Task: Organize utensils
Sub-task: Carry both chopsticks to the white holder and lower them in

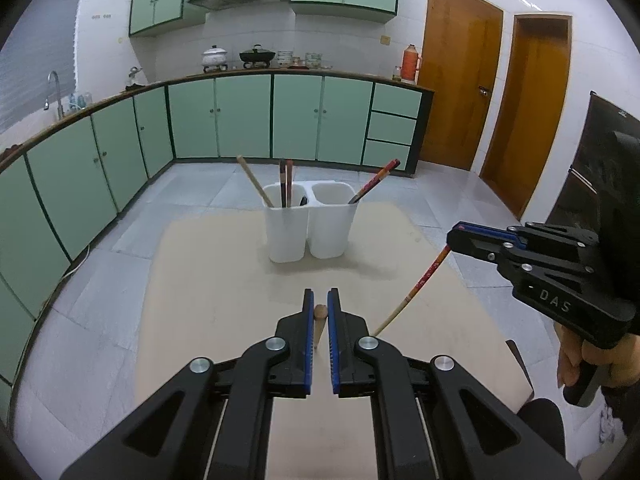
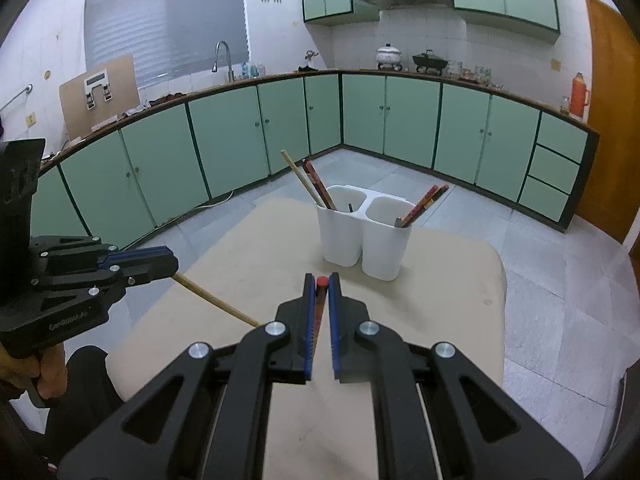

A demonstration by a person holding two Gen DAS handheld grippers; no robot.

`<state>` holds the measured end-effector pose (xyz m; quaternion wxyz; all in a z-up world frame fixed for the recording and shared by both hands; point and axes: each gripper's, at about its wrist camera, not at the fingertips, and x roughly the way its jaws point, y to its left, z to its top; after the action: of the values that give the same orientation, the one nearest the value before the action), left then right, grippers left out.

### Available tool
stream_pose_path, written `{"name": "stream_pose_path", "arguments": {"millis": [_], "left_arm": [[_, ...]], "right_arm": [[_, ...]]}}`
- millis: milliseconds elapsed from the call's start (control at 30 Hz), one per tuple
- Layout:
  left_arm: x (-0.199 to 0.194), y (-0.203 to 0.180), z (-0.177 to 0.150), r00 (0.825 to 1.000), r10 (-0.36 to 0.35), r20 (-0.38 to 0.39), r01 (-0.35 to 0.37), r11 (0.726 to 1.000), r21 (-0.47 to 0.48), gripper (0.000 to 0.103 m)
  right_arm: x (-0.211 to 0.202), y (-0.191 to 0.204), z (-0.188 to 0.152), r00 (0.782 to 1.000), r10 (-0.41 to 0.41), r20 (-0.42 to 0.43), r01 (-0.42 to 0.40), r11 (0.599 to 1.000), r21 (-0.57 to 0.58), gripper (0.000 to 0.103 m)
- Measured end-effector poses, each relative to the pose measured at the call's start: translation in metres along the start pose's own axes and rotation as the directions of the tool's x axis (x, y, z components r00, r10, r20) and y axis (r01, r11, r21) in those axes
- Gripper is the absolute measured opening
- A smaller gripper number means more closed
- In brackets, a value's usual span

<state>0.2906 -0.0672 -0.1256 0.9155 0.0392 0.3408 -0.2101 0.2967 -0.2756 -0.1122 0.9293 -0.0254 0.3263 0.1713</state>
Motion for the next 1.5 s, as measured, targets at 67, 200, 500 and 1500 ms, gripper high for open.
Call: {"name": "stream_pose_path", "arguments": {"millis": [67, 200, 500, 1500], "left_arm": [[0.002, 0.001, 0.004, 1.0, -0.014, -0.007, 0.014, 1.0, -0.004, 0.006], [0.002, 0.004, 0.017, 1.0, -0.028, -0.012, 0.028, 1.0, 0.005, 0.006], [-0.001, 0.011, 0.066, 0.997, -0.07, -0.025, 0.071, 0.997, 0.02, 0.006], [0.091, 0.05, 0.248, 0.982, 0.015, 0.189, -0.006, 0.999, -0.047, 0.006]], "right_arm": [[0.003, -0.001, 0.007, 1.0, 0.01, -0.01, -0.01, 1.0, -0.005, 0.005], [0.003, 0.005, 0.024, 1.0, 0.008, -0.016, -0.008, 0.999, -0.037, 0.005], [-0.008, 0.002, 0.066, 1.0, 0.007, -0.023, -0.008, 0.998, -0.056, 0.005], [0.066, -0.083, 0.228, 0.994, -0.109, 0.033, 0.108, 0.994, 0.036, 0.005]]}}
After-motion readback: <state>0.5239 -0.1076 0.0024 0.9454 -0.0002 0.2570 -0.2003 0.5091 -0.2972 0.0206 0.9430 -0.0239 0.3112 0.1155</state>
